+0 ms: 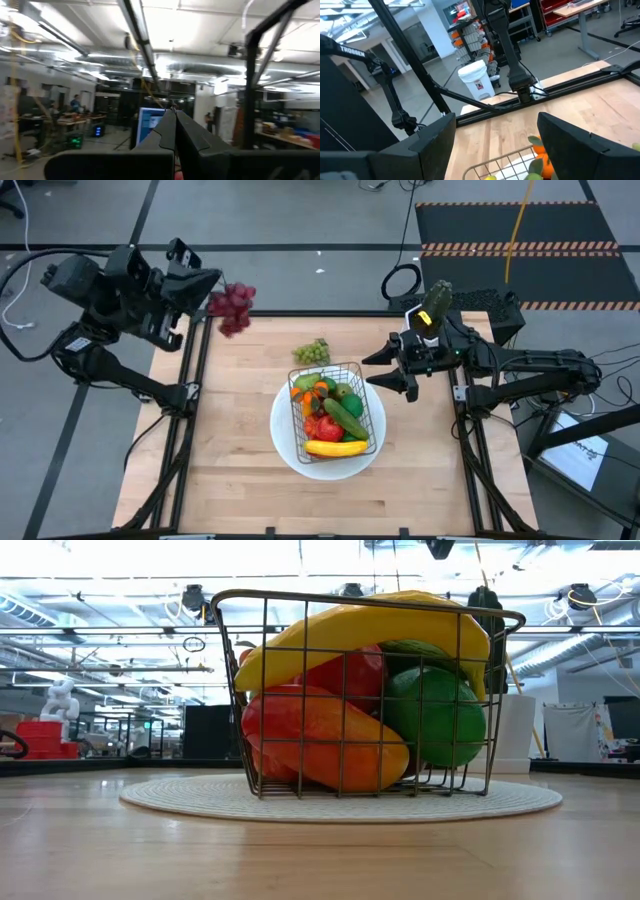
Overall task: Build produce basket
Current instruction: Put the red grapes into the wire basket
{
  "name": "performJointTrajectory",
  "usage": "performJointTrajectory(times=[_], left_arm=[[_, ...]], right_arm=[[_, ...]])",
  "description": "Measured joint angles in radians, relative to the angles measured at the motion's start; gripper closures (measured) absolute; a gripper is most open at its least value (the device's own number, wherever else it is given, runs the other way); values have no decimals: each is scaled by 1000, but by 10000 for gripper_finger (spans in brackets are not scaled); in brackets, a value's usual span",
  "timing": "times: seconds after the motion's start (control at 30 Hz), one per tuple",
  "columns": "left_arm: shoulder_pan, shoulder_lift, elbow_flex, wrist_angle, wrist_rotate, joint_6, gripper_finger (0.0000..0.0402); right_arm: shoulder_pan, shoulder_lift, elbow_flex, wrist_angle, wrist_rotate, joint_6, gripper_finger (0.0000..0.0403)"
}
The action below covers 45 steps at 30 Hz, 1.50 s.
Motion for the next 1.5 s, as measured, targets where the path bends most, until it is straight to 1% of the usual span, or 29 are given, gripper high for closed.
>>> performJointTrajectory(times=[0.2,0.3,0.47,0.57,0.83,1.03,1.37,1.5], left_arm=[[-27,1,0,-2,102,-8,401],[-47,1,0,-4,137,-28,401],[-95,1,0,-5,167,-27,401],[-121,1,0,-4,167,-26,401],[-172,8,0,-8,165,27,401],[-178,7,0,-20,165,28,400],[-178,7,0,-44,163,12,400],[-178,7,0,-53,137,8,400]], right_arm=[[0,-4,0,7,7,-6,129],[0,-4,0,8,35,18,129],[1,-4,0,21,94,99,129],[22,-4,0,35,154,152,129],[166,-4,0,71,385,126,129],[262,3,0,82,546,114,129],[393,55,0,162,678,159,129],[437,82,0,200,714,171,129]])
